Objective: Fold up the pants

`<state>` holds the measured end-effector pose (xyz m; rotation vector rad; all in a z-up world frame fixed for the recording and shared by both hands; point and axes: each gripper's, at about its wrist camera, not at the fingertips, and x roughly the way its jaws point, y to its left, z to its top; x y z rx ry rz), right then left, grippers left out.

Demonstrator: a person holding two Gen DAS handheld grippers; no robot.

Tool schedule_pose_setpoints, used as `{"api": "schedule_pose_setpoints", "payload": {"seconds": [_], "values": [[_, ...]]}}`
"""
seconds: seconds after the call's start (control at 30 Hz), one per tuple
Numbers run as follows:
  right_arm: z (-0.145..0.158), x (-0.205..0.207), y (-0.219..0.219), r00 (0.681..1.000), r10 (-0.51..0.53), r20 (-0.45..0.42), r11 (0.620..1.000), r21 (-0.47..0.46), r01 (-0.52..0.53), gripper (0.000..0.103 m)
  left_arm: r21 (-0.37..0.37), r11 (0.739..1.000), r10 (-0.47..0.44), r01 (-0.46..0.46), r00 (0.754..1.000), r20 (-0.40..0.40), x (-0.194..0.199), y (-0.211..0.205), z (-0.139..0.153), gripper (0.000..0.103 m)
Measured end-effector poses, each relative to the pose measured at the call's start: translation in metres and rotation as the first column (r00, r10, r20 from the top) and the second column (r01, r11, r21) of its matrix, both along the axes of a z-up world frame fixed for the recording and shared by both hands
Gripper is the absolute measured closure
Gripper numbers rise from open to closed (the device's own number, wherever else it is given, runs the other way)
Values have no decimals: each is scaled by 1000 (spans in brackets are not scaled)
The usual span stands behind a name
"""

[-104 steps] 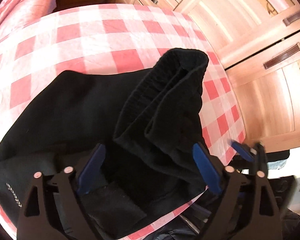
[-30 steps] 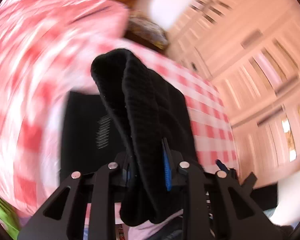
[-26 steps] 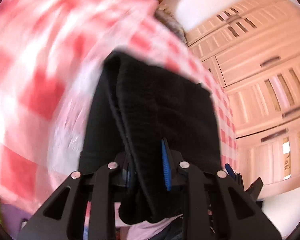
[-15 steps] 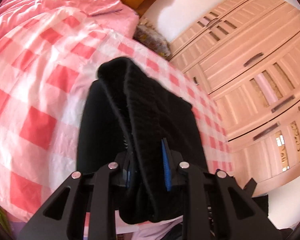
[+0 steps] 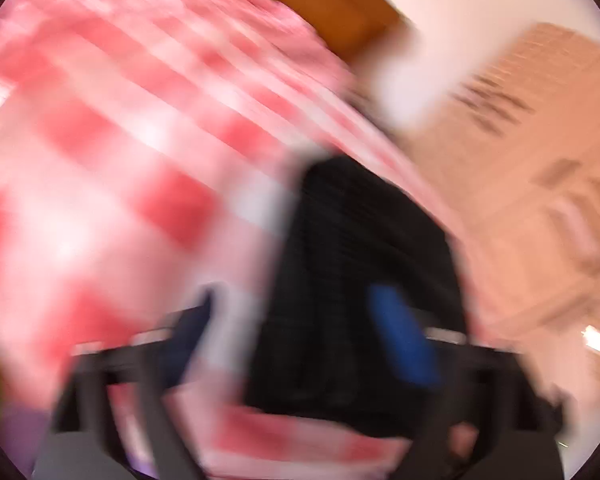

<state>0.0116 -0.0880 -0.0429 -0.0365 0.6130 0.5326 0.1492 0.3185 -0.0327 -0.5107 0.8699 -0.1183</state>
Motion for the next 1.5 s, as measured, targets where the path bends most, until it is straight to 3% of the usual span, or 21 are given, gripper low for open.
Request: {"api": "schedule_pose_setpoints", "payload": {"seconds": [0.03,0.1,0.17,0.27,0.33,0.4,0.47,0.53,0.63,0.77,0.93,1.07,1.2,1.33,1.43,1.5], "values": [[4,-1,-8,1000,13,5,998,55,-14,5,79,992,90,-93,995,47,-13,6,15,6],[10,6,-27,999,-32,2,989,142,32,5,126,976,168,-180,980,103,-32,9,37,7],[9,21,-37,995,-95,-34,981,164,100,5,114,986,101,-124,977,187,-48,-4,61,6],[7,48,-41,985,-154,-77,970,180,165,5,173,984,-82,37,963,256,-56,-59,86,6],[9,59,-32,988,-138,-75,970,192,150,5,233,956,-233,176,941,247,-59,-106,85,4],[11,63,-18,993,-105,-55,979,167,113,5,324,909,-335,263,923,190,-60,-148,70,4],[11,65,-1,997,-72,-35,992,105,75,5,452,856,-348,253,927,141,-59,-171,49,4],[7,68,16,999,-47,-27,998,34,48,5,517,827,-320,222,941,108,-58,-176,33,4],[1,75,31,998,-25,-55,1000,-9,25,5,483,847,-303,223,948,96,-60,-167,19,4],[-9,86,48,995,-37,-97,998,-60,31,5,546,814,-287,199,955,79,-60,-162,9,1],[-19,91,63,994,-21,-104,986,-166,4,4,453,866,-264,209,963,60,-51,-138,-5,1],[-31,93,70,993,-2,-116,981,-193,-21,4,465,859,-280,213,957,78,-54,-133,-13,1],[-20,99,72,985,69,-160,961,-254,-108,4,457,865,-273,208,959,80,-54,-133,-13,1],[17,128,48,992,52,-119,987,-142,-69,4,453,869,-259,198,963,76,-53,-134,-13,1],[26,174,34,989,5,-147,999,-42,-11,4,454,871,-251,189,964,81,-54,-135,-13,1],[19,214,31,977,-7,-211,1000,13,10,4,456,870,-251,188,964,83,-54,-135,-13,1]]}}
